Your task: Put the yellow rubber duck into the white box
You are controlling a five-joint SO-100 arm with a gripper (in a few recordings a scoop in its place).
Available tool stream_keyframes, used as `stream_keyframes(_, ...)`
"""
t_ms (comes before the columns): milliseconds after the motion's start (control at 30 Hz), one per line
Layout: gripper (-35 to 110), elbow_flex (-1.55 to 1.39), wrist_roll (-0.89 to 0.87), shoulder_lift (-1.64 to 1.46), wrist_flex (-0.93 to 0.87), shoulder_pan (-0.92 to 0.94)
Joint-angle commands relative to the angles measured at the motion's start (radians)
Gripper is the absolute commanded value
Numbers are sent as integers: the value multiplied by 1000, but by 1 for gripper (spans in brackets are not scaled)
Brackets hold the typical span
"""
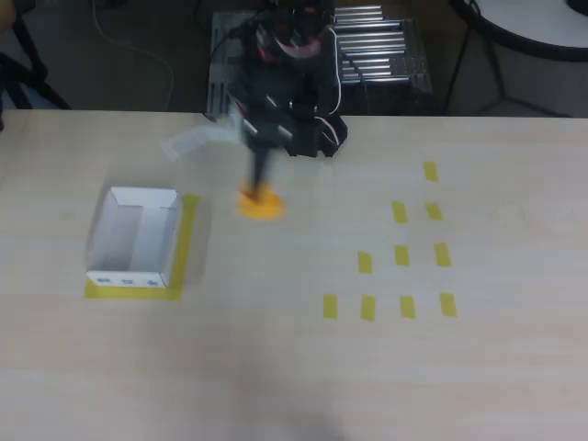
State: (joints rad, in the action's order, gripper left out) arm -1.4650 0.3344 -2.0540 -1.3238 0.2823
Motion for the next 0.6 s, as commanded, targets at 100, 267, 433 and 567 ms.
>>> stream_keyframes(100, 0, -210, 12, -129, 238, 563)
stream_keyframes(267, 0, -183, 29, 172, 397, 640)
stream_keyframes(433, 0, -18, 37, 413, 399, 684)
stream_keyframes(567, 0, 0, 84, 535, 446, 690)
